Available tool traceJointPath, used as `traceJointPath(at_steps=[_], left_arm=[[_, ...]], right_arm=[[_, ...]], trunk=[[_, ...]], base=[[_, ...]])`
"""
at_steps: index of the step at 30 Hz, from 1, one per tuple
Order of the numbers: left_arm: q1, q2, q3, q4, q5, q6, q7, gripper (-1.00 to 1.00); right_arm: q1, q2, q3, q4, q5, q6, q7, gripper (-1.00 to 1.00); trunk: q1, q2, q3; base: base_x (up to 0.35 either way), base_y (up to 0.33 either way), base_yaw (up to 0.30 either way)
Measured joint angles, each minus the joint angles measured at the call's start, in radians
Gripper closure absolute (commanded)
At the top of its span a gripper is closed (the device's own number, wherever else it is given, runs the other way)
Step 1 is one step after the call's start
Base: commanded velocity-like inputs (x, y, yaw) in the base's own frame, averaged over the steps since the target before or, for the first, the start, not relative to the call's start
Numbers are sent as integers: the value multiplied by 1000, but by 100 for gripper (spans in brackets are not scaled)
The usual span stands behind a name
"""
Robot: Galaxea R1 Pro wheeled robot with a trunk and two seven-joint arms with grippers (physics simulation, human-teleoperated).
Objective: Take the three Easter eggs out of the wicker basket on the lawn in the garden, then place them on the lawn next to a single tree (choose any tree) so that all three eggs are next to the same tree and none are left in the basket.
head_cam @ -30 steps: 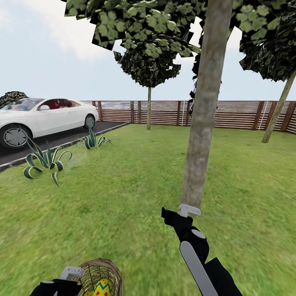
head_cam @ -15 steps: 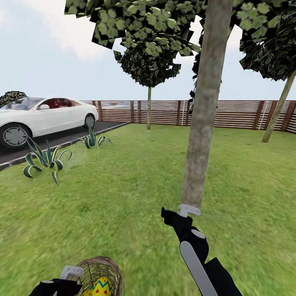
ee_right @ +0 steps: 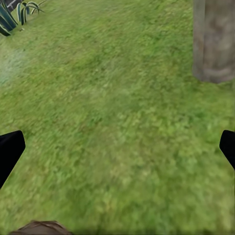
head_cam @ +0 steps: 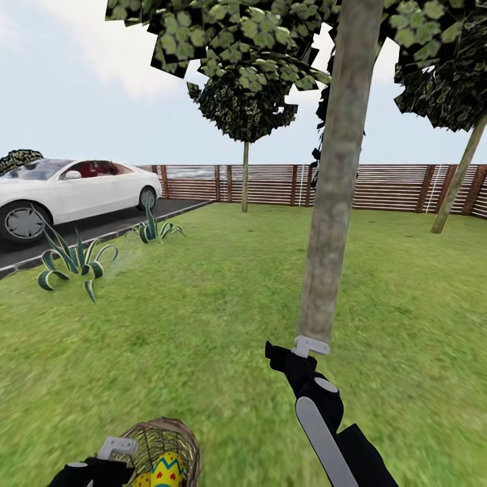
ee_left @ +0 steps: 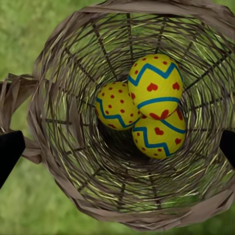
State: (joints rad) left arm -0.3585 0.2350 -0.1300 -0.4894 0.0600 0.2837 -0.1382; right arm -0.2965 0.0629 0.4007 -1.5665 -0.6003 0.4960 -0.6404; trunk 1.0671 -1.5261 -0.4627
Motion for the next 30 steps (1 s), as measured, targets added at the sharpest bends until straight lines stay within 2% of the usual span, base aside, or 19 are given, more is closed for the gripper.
traceJointPath(at_steps=[30], left_arm=[[0,-6,0,-1,1,-3,0,-100]], right_arm=[[0,1,0,0,0,0,0,-100]], trunk=[[115,-210,-94]], base=[[0,0,0]])
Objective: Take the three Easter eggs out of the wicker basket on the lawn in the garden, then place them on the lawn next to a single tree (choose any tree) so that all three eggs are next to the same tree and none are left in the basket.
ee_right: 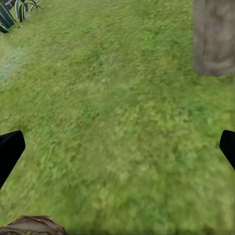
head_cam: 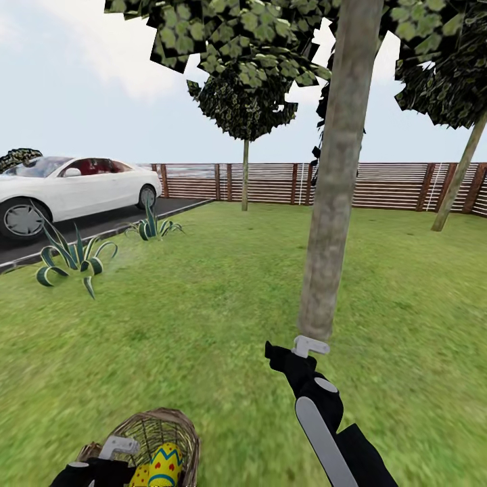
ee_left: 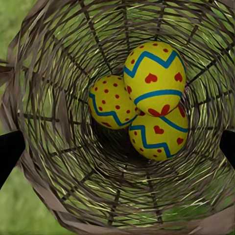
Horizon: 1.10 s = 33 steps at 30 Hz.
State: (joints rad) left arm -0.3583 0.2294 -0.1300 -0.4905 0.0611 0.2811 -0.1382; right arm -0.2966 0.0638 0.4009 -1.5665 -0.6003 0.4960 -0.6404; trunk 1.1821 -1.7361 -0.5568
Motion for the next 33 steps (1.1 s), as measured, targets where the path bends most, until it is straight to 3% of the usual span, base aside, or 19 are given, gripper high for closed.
traceJointPath(at_steps=[33], left_arm=[[1,-2,-2,-3,-1,0,5,-100]], right_arm=[[0,1,0,13,0,0,0,-100]], trunk=[[8,-14,-6]], base=[[38,0,0]])
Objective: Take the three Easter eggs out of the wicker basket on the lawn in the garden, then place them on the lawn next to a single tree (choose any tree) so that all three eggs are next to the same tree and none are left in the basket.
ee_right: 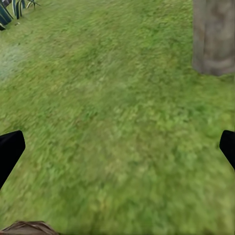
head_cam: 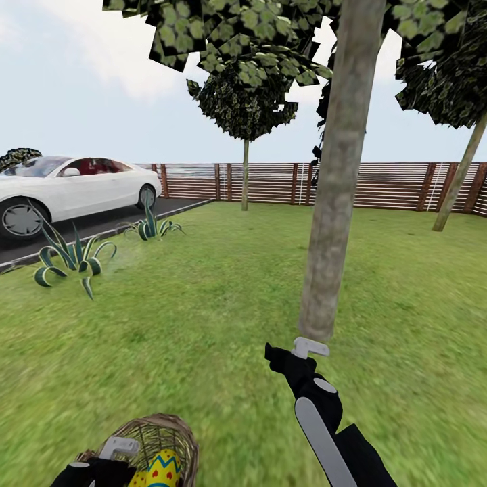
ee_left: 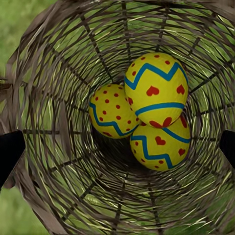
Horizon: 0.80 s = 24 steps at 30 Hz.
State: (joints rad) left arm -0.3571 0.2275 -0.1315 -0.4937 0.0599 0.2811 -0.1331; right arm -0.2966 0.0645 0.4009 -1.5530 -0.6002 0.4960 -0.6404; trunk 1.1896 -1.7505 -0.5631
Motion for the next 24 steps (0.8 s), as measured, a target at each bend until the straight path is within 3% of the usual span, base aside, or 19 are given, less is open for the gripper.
traceJointPath(at_steps=[24], left_arm=[[0,0,-2,0,-7,-1,1,-100]], right_arm=[[0,0,1,-1,0,0,0,-100]], trunk=[[0,0,0]], base=[[43,0,0]])
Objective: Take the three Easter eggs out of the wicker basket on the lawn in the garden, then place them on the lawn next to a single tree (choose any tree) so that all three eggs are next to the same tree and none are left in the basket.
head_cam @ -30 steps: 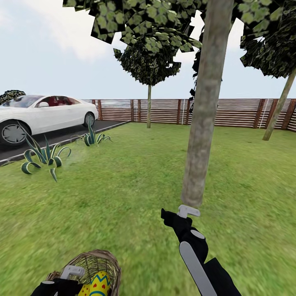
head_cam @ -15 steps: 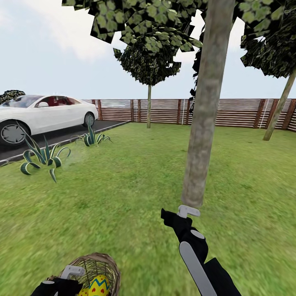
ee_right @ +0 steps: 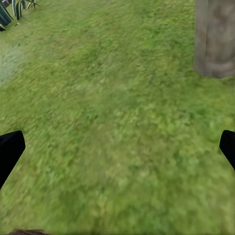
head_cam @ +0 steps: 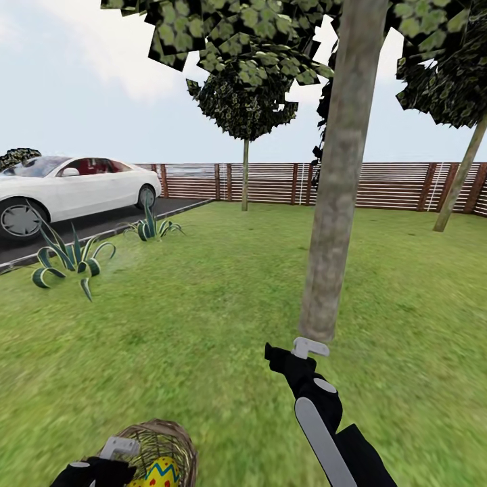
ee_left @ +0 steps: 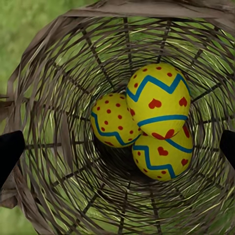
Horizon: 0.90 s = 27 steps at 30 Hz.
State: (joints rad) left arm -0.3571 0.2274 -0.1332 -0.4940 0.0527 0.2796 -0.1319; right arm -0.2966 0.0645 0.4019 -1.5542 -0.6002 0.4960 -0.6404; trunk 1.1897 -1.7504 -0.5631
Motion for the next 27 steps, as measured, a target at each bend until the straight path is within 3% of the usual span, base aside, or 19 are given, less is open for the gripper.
traceJointPath(at_steps=[9,27], left_arm=[[0,-1,-1,2,-1,0,1,-100],[0,-2,-6,4,-3,0,3,-100]], right_arm=[[0,0,-1,0,0,0,1,-100],[0,0,0,0,0,0,2,-100]], trunk=[[0,0,0],[0,0,6]], base=[[19,-55,-1],[1,-11,-88]])
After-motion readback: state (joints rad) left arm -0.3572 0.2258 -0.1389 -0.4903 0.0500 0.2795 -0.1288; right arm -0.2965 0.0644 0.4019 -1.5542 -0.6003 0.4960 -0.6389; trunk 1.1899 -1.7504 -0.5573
